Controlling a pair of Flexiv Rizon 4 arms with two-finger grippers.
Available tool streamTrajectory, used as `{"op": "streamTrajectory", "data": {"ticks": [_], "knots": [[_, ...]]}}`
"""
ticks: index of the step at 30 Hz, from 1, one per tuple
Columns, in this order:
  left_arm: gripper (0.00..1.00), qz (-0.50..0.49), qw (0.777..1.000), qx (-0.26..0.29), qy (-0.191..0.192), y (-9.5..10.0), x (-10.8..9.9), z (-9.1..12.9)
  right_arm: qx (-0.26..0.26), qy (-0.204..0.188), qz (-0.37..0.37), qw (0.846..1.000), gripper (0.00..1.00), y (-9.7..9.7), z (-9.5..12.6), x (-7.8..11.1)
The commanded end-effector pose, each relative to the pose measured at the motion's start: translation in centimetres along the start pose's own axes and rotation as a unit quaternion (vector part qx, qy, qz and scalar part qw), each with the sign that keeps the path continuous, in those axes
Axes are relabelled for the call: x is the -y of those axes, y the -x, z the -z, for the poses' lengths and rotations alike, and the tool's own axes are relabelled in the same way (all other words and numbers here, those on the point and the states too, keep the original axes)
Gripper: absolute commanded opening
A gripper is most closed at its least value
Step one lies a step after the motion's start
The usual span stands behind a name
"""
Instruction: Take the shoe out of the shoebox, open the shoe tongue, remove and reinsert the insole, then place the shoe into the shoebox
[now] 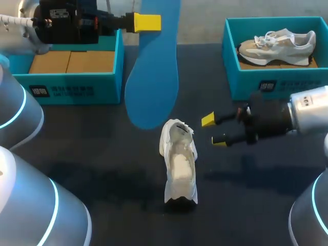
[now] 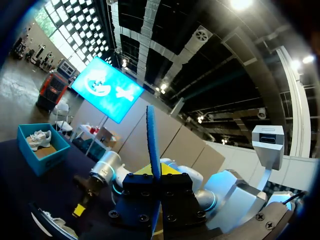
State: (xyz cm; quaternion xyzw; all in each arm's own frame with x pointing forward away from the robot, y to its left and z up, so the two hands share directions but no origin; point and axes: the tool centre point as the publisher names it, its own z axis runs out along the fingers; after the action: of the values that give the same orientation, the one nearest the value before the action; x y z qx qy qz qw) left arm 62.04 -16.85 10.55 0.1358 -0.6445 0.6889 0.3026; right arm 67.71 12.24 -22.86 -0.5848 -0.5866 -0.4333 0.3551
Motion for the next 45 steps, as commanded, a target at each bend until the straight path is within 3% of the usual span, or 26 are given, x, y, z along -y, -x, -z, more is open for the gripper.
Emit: {"op": "streamTrajectory", "data": {"ticks": [1, 5, 22, 35, 45], "knots": [[0.00, 0.000, 1.000, -0.001, 0.000, 0.1, 0.0, -0.2, -0.004, -0.008, -0.004, 1.000, 1.00, -1.3, 0.3, -1.1], [0.00, 0.000, 1.000, -0.001, 0.000, 0.1, 0.0, -0.2, -0.027, 0.000, -0.011, 1.000, 1.00, -2.7, 0.9, -2.2], [0.00, 0.000, 1.000, -0.001, 0.000, 0.1, 0.0, -0.2, -0.027, 0.000, -0.011, 1.000, 1.00, -2.7, 0.9, -2.2], [0.00, -0.118, 0.993, -0.009, 0.005, 4.3, 2.6, 1.7, -0.042, 0.019, -0.024, 0.999, 1.00, -5.1, 0.7, -5.2], [0.00, -0.245, 0.967, -0.056, -0.034, 7.0, 2.4, 3.1, -0.065, 0.024, -0.025, 0.997, 1.00, -6.4, 0.4, -6.6]]}}
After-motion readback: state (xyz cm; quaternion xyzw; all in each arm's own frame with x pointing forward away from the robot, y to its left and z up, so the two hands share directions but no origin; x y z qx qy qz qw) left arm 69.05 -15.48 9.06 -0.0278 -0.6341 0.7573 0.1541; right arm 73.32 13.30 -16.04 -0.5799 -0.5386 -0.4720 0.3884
